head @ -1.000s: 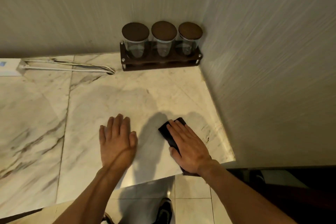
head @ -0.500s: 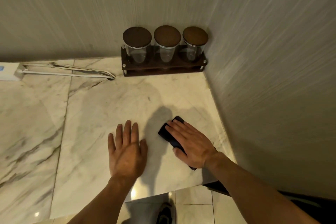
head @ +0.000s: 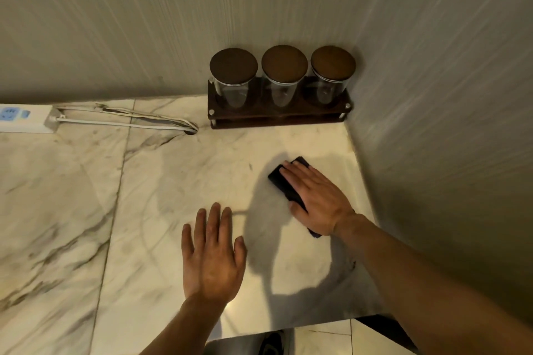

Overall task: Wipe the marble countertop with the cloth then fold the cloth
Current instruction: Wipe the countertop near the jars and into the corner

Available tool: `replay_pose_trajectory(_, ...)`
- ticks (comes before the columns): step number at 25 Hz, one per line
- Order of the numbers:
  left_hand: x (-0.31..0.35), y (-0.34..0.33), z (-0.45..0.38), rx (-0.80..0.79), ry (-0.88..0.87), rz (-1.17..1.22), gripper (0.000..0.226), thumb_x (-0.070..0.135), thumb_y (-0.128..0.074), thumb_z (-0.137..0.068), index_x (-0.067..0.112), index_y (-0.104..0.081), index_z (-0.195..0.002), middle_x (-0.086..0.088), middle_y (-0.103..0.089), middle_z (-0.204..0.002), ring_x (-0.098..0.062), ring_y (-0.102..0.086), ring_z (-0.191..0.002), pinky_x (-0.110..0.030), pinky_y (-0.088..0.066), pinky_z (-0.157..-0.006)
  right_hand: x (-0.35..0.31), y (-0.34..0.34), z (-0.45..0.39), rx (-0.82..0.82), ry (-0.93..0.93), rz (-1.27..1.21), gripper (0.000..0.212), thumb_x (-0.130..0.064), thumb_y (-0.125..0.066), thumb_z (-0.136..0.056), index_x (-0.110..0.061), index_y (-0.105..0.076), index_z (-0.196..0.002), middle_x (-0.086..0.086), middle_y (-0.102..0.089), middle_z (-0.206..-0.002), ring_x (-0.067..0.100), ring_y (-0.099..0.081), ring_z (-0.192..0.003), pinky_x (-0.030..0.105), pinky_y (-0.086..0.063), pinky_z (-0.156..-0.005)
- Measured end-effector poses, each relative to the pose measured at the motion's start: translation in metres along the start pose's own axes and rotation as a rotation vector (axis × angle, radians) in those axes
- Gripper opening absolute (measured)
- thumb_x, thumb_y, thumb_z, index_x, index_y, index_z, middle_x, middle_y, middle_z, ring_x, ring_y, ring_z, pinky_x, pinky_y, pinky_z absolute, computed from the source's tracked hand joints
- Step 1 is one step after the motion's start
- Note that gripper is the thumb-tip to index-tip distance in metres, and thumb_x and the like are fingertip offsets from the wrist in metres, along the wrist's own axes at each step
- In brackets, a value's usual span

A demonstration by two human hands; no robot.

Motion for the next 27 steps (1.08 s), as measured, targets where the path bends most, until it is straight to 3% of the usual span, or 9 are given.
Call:
replay_pose_trajectory(5,0.0,0.0,-0.001,-0.007,0.011,-0.017,0.062,0.043,-0.028,-0.092,0.012,-0.035,-0.145,-0.009,-0.029,-0.156,-0.03,-0.018,-0.145,-0.056,-0.02,-0.114,0.018,0.005,-0.029,0.032,-0.073,0.0,0.072,-0.044,-0.04,-0.092,-0.021,-0.009,-0.153,-0.001,-0.008,-0.162,0.007,0.004,-0.144,0.029,0.001,-0.117)
replay_pose_trajectory(13,-0.002,-0.004,-0.003,-0.007,0.013,-0.015,0.062,0.043,-0.03,-0.091,0.014,-0.032,-0.146,-0.007,-0.029,-0.156,-0.028,-0.019,-0.145,-0.054,-0.019,-0.112,0.036,0.009,-0.061,0.141,-0.313,-0.018,0.067,-0.039,-0.04,-0.093,-0.018,-0.015,-0.151,0.002,-0.018,-0.16,0.018,-0.013,-0.146,0.036,-0.011,-0.119)
replay_pose_trajectory(27,-0.003,-0.006,-0.003,0.001,0.011,-0.021,0.062,0.044,-0.032,-0.092,0.015,-0.027,-0.148,-0.007,-0.025,-0.157,-0.028,-0.017,-0.145,-0.056,-0.019,-0.114,0.025,0.01,-0.051,0.304,-0.8,-0.18,0.069,-0.041,-0.035,-0.095,-0.011,-0.011,-0.152,0.01,-0.012,-0.161,0.023,-0.007,-0.147,0.04,-0.005,-0.12)
Point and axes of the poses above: each hand's wrist, its own z-axis away from the middle knuckle, its own y-axis out of the back of the hand, x = y × z, the point moved 1 cm from there along -z, towards the middle knuckle
